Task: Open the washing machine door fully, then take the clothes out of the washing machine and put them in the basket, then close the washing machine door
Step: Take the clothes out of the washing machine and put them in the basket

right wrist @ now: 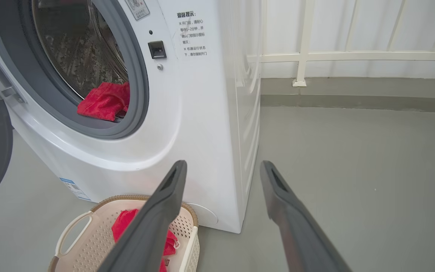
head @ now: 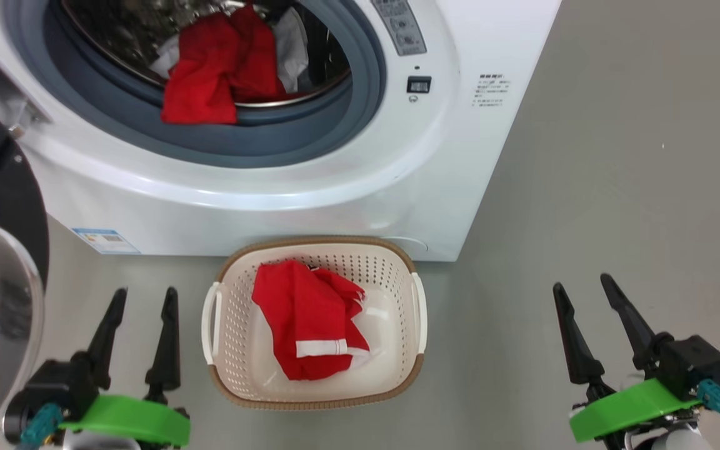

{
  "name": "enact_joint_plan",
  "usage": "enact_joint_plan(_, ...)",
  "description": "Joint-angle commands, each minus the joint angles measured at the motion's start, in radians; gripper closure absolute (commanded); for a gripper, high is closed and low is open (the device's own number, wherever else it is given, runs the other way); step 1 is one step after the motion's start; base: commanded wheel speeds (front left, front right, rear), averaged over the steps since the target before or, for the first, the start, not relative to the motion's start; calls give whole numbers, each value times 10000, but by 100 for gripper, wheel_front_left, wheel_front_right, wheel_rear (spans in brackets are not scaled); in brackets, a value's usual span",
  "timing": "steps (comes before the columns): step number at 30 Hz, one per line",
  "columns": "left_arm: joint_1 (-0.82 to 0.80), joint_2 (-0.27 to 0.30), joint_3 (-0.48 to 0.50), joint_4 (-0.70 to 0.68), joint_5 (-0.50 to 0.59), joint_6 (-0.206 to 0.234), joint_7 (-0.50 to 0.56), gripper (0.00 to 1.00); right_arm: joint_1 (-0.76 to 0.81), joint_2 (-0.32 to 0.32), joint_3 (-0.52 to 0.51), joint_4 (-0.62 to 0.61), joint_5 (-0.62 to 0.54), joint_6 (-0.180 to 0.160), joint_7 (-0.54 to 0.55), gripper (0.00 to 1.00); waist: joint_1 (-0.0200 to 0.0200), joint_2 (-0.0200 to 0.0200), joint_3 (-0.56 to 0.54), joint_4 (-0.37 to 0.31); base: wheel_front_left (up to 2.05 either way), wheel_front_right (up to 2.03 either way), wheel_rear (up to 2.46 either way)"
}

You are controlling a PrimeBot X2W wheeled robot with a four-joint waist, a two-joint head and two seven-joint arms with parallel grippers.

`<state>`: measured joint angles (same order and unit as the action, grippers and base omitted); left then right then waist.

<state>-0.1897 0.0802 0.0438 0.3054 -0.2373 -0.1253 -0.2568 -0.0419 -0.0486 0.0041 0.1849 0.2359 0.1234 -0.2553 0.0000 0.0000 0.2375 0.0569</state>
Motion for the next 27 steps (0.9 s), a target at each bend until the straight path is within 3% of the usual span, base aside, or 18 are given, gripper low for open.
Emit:
enact_joint_plan(1,204,159,407,-391,152,-54,-49,0,106,-16,122,-219,-103,73,-65,0,0,0,-190,61,0,0,0)
enact_joint_plan(13,1370,0,910,-1391,388,-54,-49,0,631,-16,-35,-311,18,73,-65,0,0,0,-471,-11,0,0,0)
enact_joint_plan(27,1403,-122,968,-1543,468,-54,-49,0,562,-16,-48,-337,26,73,-65,0,0,0,-358,-32,0,0,0)
